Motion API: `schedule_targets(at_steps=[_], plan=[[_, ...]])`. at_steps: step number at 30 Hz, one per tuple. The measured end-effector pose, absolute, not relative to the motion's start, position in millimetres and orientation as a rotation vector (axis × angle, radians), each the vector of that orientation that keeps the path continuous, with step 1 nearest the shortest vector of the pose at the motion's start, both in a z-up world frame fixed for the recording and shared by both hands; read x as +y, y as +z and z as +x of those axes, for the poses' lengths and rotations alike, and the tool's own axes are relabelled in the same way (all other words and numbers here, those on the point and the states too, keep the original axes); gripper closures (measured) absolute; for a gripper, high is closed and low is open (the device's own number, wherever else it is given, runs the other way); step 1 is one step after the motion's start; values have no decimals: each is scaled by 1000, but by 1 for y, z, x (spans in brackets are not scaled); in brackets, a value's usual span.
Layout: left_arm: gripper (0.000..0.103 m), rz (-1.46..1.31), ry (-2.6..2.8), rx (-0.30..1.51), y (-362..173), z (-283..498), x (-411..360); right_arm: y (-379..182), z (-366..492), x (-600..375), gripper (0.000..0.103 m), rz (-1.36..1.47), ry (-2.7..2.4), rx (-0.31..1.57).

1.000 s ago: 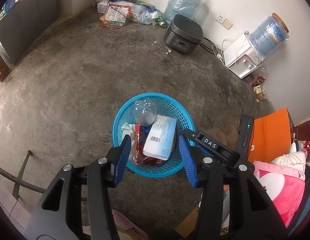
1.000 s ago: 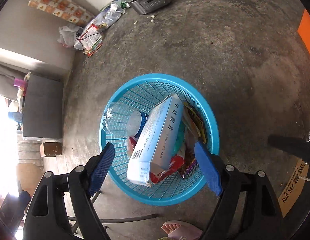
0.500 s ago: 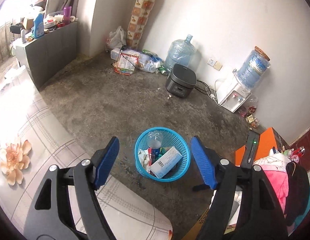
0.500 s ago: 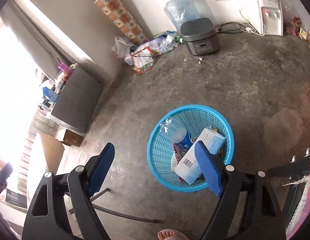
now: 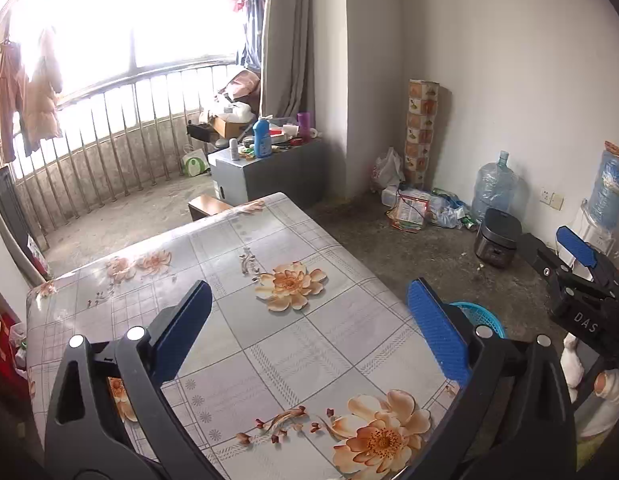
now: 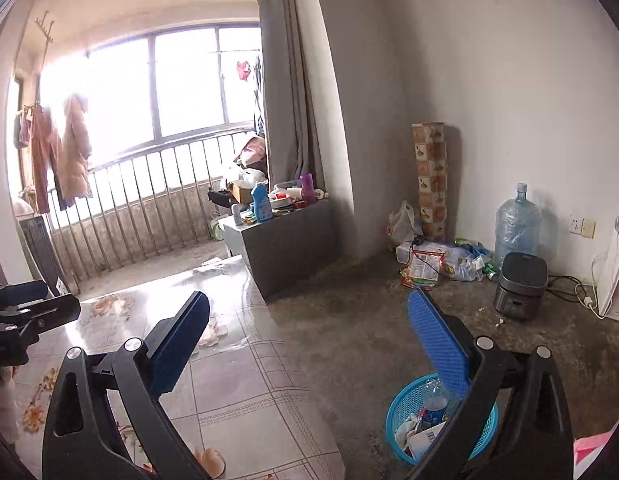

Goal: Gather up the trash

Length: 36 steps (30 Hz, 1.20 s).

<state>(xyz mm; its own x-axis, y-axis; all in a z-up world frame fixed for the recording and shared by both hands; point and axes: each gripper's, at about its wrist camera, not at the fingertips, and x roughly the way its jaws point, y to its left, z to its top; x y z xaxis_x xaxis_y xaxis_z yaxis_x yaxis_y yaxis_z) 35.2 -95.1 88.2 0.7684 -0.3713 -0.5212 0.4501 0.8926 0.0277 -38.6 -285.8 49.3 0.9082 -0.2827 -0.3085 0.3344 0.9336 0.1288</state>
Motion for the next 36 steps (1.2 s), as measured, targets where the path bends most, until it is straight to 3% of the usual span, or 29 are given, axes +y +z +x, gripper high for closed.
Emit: schedule_targets(at_steps=[7, 13, 20, 36], plan=[[9, 62, -238, 653, 34, 10, -28, 59, -44, -204, 6, -10, -207, 317], [9, 6, -208, 844, -14, -5, -5, 26, -42, -160, 6, -78, -172, 553], [9, 47, -191, 872, -19, -10, -10, -22, -41, -176, 6, -32, -215, 827], [9, 146, -195, 962, -30, 10, -43, -33, -51, -228, 6, 3, -410, 916]])
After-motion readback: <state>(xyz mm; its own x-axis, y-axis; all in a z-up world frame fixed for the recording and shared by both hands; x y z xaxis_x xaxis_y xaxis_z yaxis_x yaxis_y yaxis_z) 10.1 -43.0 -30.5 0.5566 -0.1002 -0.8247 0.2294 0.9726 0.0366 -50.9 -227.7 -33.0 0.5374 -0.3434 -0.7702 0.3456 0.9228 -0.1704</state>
